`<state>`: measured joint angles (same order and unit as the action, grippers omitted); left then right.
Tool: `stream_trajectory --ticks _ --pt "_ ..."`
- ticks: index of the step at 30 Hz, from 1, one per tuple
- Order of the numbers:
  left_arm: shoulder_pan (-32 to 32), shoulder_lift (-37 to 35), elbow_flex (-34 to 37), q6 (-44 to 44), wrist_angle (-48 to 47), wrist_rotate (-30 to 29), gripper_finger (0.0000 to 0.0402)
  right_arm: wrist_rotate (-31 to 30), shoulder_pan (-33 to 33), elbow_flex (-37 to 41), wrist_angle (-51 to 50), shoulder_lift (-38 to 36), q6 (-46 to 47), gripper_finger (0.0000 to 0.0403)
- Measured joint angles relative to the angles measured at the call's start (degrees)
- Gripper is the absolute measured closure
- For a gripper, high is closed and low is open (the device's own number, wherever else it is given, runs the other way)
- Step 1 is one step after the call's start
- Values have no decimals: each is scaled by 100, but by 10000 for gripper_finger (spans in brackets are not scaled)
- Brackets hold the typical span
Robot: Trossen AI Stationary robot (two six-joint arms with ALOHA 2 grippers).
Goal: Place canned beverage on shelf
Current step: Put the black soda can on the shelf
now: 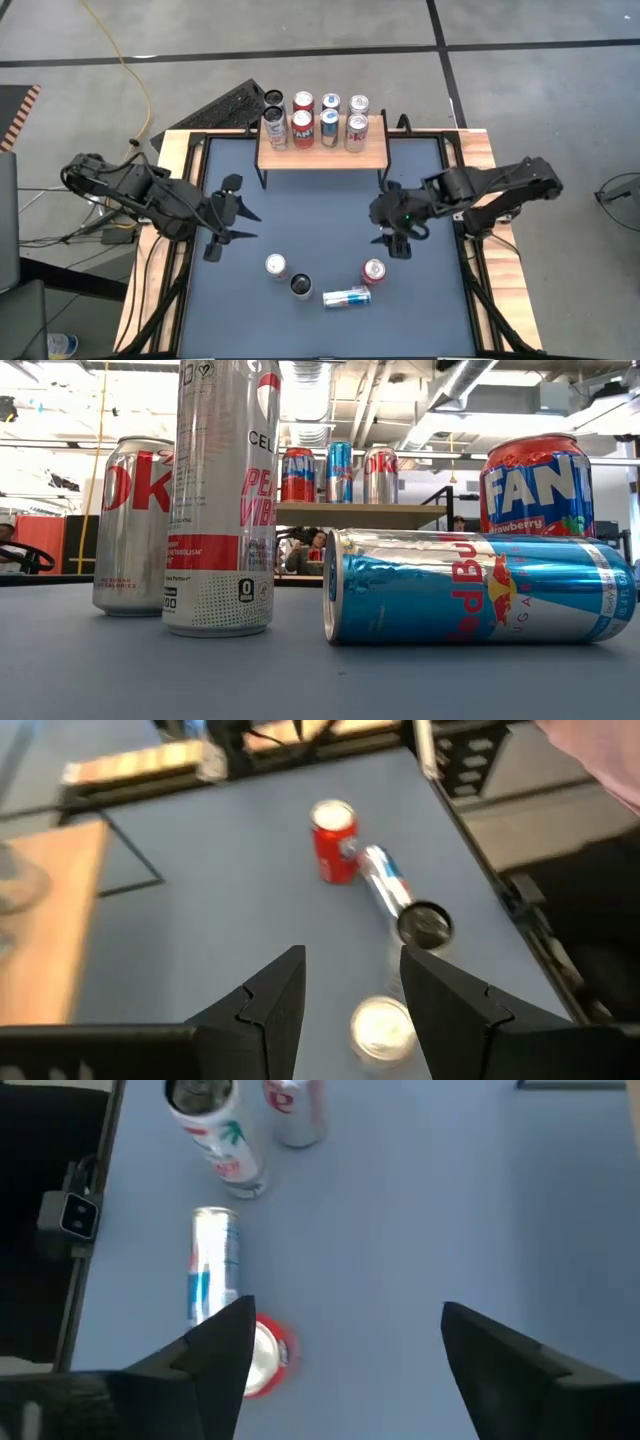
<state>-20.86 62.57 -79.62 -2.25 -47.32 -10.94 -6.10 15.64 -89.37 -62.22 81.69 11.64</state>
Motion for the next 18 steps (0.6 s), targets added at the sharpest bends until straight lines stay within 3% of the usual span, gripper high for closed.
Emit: stream_trajectory --ticks 8,13,18 --pt "-296 370 1 44 -163 129 246 -355 528 -1007 -541 942 -117 93" --pt "-555 574 1 29 -171 121 246 -476 493 -1253 -8 1490 -647 93" --pt "-948 513 1 91 -170 -515 246 -896 420 -1291 966 2001 -1489 93"
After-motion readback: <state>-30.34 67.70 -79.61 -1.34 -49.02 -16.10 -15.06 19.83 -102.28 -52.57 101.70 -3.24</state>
